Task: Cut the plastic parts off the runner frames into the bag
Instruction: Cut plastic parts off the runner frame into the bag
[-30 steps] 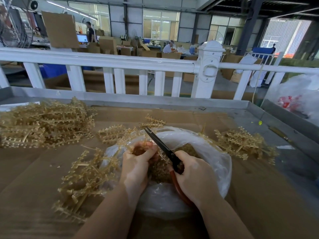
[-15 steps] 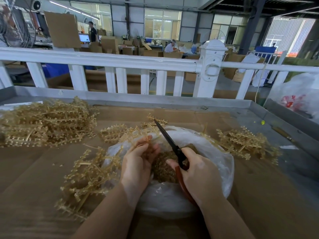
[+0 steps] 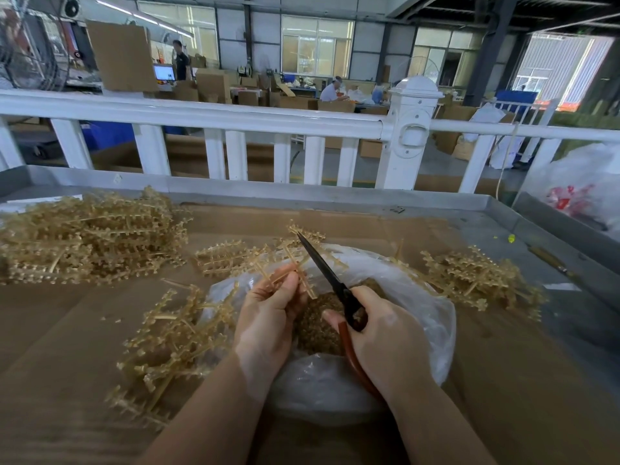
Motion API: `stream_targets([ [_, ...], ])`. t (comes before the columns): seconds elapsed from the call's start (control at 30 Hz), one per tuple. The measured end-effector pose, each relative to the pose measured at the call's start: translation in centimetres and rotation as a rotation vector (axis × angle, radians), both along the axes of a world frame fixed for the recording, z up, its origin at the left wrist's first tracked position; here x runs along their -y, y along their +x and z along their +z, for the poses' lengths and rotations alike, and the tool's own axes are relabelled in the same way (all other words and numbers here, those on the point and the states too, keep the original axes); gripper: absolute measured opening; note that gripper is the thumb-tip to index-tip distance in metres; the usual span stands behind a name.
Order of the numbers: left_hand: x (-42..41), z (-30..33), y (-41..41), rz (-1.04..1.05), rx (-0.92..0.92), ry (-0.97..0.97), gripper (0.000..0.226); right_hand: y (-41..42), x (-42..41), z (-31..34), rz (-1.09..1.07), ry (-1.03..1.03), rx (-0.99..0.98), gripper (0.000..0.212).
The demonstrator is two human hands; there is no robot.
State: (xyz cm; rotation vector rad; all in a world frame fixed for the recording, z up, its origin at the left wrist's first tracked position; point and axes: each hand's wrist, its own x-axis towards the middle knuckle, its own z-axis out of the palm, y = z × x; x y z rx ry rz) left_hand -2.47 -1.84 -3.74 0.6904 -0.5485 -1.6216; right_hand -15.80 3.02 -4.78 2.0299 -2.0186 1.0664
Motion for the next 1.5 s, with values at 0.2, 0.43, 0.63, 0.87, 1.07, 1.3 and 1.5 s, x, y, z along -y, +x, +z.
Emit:
stream_targets([
  [0.2, 0.32, -0.35, 0.29, 0.008, -0.050, 0.025, 0.024, 0.06, -0.14, 0.15, 0.011, -0.001, 0.013, 0.029],
  [0.43, 0.40, -0.41, 0.24, 0.068, -0.067, 0.018, 0.029, 0.16, -0.35, 0.03, 0.053, -0.008, 0.025, 0.026],
  [0.63, 0.72, -0.65, 0.56, 0.072, -0.105, 0.031, 0.034, 0.14, -0.36, -0.14, 0.081, 0.015, -0.029, 0.029],
  [0.87, 0.74, -0.59, 0.56, 0.069, -0.102, 0.025, 0.021, 0.16, -0.34, -0.40, 0.060, 0.002, -0.067, 0.034],
  [1.07, 0.70, -0.52, 0.52, 0.099, -0.108, 0.033, 0.021, 0.20, -0.54, -0.18, 0.014, -0.059, -0.110, 0.038],
  [1.3, 0.86, -0.53, 0.16, 0.146, -0.068, 0.027, 0.022, 0.41, -0.56, -0.08, 0.016, -0.026, -0.112, 0.038],
  [1.5, 0.32, -0.35, 0.10, 0.109, 0.014, -0.025, 0.022, 0.47, -0.58, 0.04, 0.043, -0.020, -0.060, 0.036],
])
